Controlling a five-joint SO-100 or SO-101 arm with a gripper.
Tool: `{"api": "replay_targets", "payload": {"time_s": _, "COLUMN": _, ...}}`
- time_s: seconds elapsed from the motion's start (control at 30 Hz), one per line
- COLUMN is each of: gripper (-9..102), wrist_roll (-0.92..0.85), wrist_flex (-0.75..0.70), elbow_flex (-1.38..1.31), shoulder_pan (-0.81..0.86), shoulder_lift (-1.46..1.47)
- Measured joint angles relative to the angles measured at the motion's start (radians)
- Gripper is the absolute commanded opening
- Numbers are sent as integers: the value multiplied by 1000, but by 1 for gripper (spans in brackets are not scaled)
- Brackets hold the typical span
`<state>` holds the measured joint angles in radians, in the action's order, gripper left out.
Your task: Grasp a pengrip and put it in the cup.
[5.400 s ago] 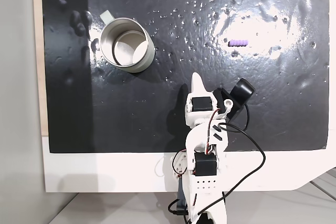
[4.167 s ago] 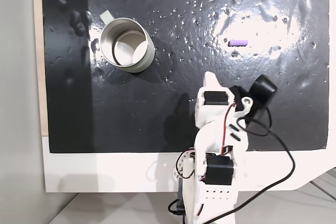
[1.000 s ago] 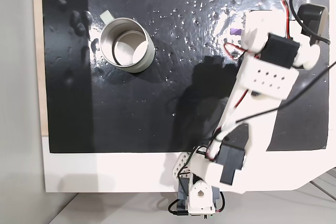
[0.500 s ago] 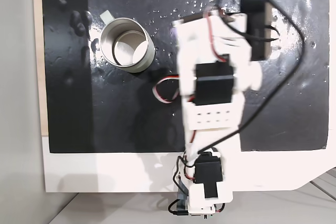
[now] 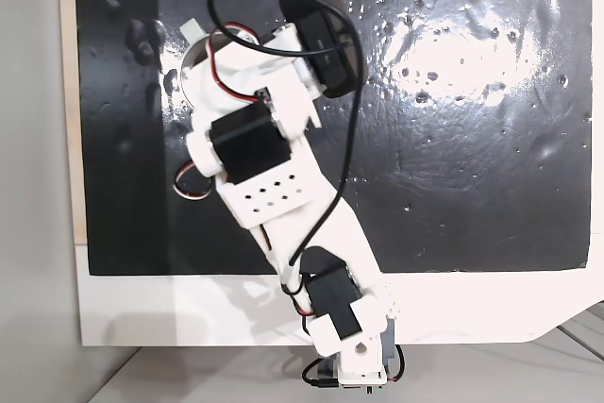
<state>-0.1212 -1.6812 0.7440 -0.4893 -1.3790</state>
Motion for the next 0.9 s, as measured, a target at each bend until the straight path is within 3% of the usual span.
{"api": "replay_targets", "payload": {"time_s": 0.27, "gripper": 2, "wrist_roll": 0, "wrist_flex": 0, "elbow_flex": -78, "shoulder_pan": -66, "shoulder_lift": 121}}
{"api": "replay_targets", "payload": {"time_s": 0.47, "gripper": 26, "wrist_roll": 0, "wrist_flex": 0, "elbow_flex": -78, "shoulder_pan": -58, "shoulder_lift": 123}}
{"api": "replay_targets", "payload": {"time_s": 0.9, "gripper": 27, "wrist_roll": 0, "wrist_flex": 0, "elbow_flex": -55, "shoulder_pan": -100, "shoulder_lift": 114}}
